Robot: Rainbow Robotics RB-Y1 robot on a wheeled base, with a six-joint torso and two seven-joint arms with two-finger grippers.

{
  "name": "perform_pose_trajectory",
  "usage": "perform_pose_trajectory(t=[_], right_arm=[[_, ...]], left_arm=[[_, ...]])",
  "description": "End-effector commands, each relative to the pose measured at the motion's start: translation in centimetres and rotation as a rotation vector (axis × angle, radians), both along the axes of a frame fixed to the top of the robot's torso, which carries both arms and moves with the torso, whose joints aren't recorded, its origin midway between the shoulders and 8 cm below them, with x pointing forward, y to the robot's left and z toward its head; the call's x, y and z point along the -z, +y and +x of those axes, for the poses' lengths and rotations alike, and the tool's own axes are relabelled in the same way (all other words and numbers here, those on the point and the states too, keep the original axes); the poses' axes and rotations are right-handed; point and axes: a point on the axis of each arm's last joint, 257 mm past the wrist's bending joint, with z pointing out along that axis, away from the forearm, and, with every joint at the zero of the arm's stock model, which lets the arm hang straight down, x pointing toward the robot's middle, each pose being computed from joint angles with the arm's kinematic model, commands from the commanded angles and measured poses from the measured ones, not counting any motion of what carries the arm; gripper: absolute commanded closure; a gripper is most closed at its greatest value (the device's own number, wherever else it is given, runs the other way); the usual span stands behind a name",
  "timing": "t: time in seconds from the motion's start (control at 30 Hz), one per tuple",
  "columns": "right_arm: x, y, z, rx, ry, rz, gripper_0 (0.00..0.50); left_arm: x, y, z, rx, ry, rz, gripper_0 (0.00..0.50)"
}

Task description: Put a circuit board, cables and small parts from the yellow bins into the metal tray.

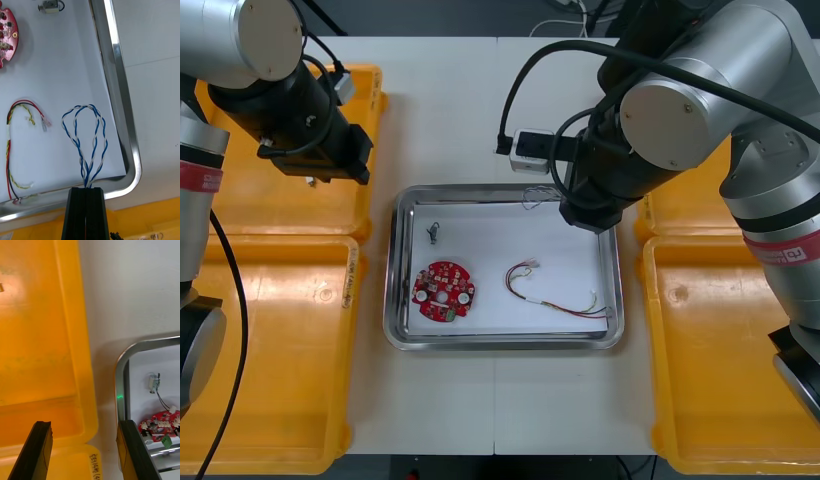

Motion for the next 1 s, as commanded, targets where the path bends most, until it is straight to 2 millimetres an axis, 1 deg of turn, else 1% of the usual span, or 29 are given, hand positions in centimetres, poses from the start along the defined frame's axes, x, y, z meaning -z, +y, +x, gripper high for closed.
perform_pose_trajectory(t=[0.03, 0.13, 0.3, 0.6, 0.7, 0.8, 0.83, 1.0], right_arm=[[0.7, 2.4, 0.8, -0.123, -0.032, -0.012, 0.500], [1.2, 2.7, 1.5, -0.142, -0.043, -0.022, 0.500], [2.7, 3.2, 2.4, -0.168, -0.071, -0.068, 0.500], [5.0, 4.0, 2.8, -0.185, -0.083, -0.106, 0.500], [5.7, 3.9, 2.9, -0.180, -0.073, -0.100, 0.500], [6.3, 3.8, 3.0, -0.174, -0.076, -0.092, 0.500], [6.7, 3.7, 3.1, -0.168, -0.081, -0.089, 0.500], [7.3, 3.4, 3.4, -0.159, -0.093, -0.080, 0.500]], left_arm=[[-4.1, 2.6, 3.0, 0.068, -0.111, 0.087, 0.000], [-4.1, 3.1, 3.8, 0.056, -0.114, 0.076, 0.000], [-4.1, 4.3, 5.1, 0.029, -0.133, 0.076, 0.000], [-4.7, 6.5, 6.0, 0.009, -0.168, 0.107, 0.000], [-4.8, 6.9, 6.6, 0.002, -0.185, 0.106, 0.000], [-4.5, 7.2, 7.1, -0.009, -0.196, 0.098, 0.000], [-4.3, 7.4, 7.6, -0.014, -0.205, 0.093, 0.000], [-3.6, 7.9, 8.8, -0.025, -0.225, 0.081, 0.000]])
